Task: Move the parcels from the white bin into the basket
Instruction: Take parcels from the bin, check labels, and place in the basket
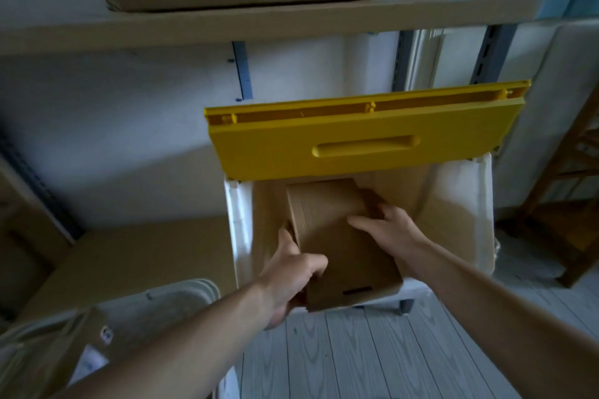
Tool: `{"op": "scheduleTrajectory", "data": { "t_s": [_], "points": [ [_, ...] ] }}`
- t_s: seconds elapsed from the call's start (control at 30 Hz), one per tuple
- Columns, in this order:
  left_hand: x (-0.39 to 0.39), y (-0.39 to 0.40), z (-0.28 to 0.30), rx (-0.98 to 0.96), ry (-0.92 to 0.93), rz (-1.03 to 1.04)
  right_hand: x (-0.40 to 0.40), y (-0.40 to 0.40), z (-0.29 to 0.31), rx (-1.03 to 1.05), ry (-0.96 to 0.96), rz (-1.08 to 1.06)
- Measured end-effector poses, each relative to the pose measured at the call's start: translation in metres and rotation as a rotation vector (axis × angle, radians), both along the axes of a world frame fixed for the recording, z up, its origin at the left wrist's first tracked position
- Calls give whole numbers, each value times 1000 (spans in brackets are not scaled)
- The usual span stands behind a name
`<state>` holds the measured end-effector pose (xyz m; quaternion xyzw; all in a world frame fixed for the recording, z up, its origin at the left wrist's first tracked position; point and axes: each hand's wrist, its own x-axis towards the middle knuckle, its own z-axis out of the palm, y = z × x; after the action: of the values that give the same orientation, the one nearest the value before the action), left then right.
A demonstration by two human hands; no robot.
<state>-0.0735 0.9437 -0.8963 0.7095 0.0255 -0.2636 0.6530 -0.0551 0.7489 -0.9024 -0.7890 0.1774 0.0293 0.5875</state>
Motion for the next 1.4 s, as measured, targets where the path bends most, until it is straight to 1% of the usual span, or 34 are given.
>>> {"op": "scheduleTrajectory", "data": {
  "t_s": [0.03,0.13,0.23,0.33,0.5,0.73,0.93,1.0,1.07,1.17,1.23,1.4],
  "points": [
    [-7,7,2,-8,10,-20,-8,3,6,73,18,13],
    [-26,28,6,9,-33,-32,-34,10,21,145,62,116],
    [-40,50,8,10,-130,71,-54,20,28,202,60,234],
    [-57,68,16,-10,-166,180,-68,33,31,267,33,396],
    [-70,98,30,-26,-232,322,-69,67,34,345,-3,520],
    [-64,151,45,-54,-276,515,-45,129,33,504,-117,557],
    [-59,197,45,7,-474,666,-24,189,28,494,-190,544],
    [-56,211,42,0,-459,713,-18,210,26,479,-208,513],
    [-51,224,39,-21,-400,752,-11,227,22,452,-221,503],
    [-46,243,35,4,-376,744,4,247,17,406,-248,495],
    [-46,253,36,57,-423,712,12,257,17,386,-290,506],
    [-44,270,37,127,-549,717,19,259,12,395,-361,569]
  ]
}}
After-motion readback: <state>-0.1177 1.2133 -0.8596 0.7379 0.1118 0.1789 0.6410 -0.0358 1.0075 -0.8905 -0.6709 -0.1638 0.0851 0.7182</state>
